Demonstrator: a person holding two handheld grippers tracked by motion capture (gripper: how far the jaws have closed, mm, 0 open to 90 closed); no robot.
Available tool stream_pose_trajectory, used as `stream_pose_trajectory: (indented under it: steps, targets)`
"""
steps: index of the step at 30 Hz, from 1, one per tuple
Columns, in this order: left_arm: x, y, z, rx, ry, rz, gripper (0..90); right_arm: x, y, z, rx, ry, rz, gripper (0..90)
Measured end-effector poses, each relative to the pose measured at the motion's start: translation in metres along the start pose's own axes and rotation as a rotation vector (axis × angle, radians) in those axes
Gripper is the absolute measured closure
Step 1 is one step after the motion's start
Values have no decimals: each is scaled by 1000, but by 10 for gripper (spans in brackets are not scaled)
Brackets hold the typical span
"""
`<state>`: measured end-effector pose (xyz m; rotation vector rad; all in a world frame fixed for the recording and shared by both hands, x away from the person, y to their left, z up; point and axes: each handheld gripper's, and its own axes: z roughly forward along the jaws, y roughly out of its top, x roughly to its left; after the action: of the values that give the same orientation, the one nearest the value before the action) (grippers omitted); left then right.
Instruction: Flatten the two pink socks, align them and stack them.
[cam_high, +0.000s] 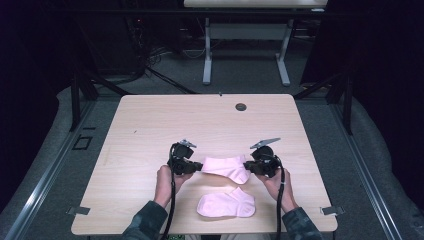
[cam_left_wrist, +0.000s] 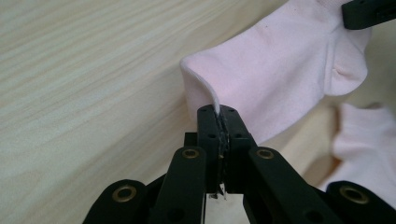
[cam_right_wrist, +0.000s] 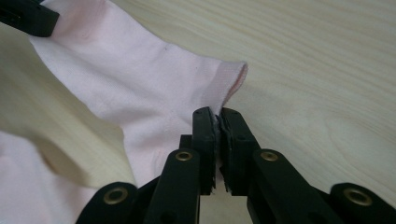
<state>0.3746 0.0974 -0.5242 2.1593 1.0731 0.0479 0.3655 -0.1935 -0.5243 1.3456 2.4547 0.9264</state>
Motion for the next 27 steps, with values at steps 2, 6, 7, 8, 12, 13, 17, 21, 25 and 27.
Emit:
stream_pose_trajectory:
  steps: [2, 6, 7, 8, 12, 13, 17, 21, 25, 27]
  targets:
    - [-10, -4, -15, -40, -27, 5, 885, 6, -1, -17, -18, 8, -4, 849]
    - [-32, -19, -39, -106, -87, 1, 885, 22, -9, -47, -19, -3, -36, 848]
    - [-38, -24, -43, -117, -97, 9, 885, 25, -12, -53, -16, -6, -49, 847]
    - [-43, -31, -46, -123, -117, 6, 885, 28, -16, -58, -23, 1, -49, 846]
    - [-60, -57, -43, -106, -166, -8, 885, 36, -36, -63, -2, 18, -67, 845]
    - [-64, -62, -40, -91, -152, 4, 885, 37, -41, -61, 6, 18, -68, 845]
    - [-68, -75, -28, -33, -111, 20, 885, 38, -60, -41, 71, 27, -64, 843]
    - [-68, -82, -23, -1, -64, 37, 884, 40, -72, -26, 84, 39, -61, 841]
    - [-67, -88, -20, 26, -11, 53, 876, 42, -75, -21, 86, 28, -75, 840]
    - [-65, -92, -17, 24, 13, 47, 854, 43, -77, -19, 90, 6, -94, 838]
